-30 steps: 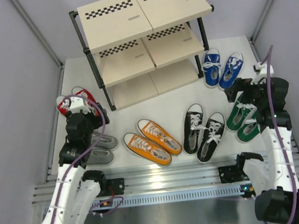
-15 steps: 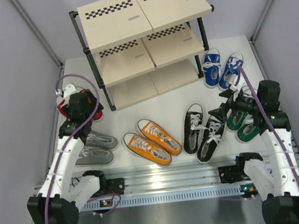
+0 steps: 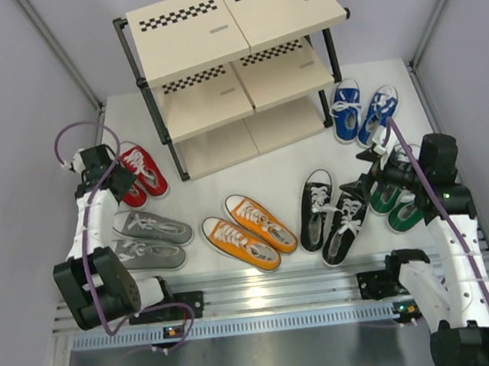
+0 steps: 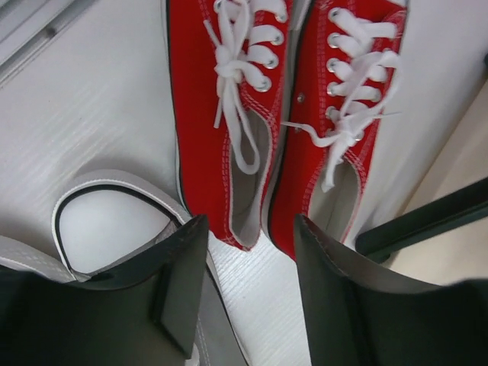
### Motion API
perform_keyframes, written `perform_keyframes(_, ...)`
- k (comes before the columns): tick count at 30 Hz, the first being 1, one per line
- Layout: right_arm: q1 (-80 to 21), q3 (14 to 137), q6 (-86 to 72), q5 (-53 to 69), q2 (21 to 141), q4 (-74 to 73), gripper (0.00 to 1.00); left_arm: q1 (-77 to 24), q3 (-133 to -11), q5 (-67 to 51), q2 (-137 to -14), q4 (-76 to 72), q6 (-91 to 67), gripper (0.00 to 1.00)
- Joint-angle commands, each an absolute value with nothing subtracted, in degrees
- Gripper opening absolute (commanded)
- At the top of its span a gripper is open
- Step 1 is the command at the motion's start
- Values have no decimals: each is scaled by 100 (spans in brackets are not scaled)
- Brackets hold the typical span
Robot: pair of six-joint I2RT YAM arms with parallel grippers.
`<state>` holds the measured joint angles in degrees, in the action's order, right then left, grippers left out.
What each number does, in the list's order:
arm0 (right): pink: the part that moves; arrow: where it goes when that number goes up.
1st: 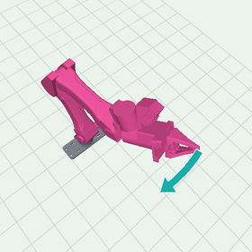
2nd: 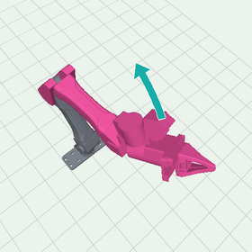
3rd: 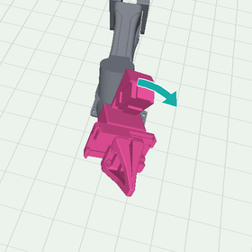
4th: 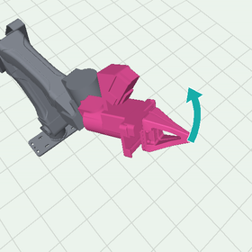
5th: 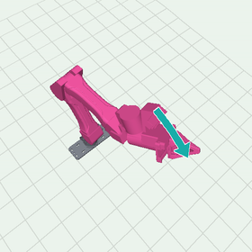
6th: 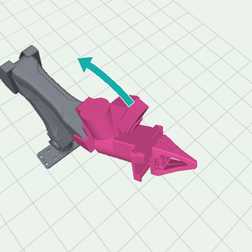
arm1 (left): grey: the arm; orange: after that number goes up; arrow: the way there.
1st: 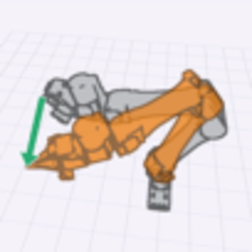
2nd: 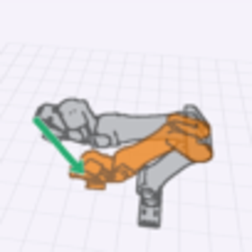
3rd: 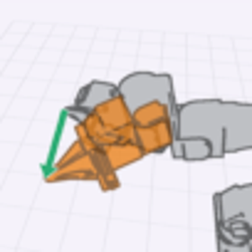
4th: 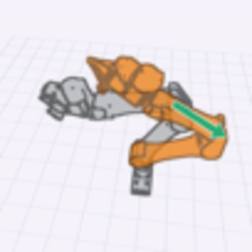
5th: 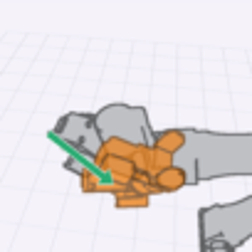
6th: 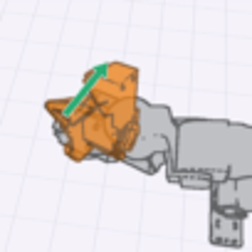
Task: Place and organize the shoes onto the shoe shelf
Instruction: Pick up the shoe at the center of the board.
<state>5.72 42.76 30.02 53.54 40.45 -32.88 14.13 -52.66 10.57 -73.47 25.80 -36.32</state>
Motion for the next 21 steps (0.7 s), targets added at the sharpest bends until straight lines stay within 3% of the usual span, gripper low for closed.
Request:
perform_keyframes(1,448,4254,3173,5432,3964,-3234,99,1792,-5397,563,-7645,2286,-3718,52)
perform_keyframes(21,404,4333,3243,5432,3999,-3357,99,2312,-5475,26,-9306,1740,-3525,47)
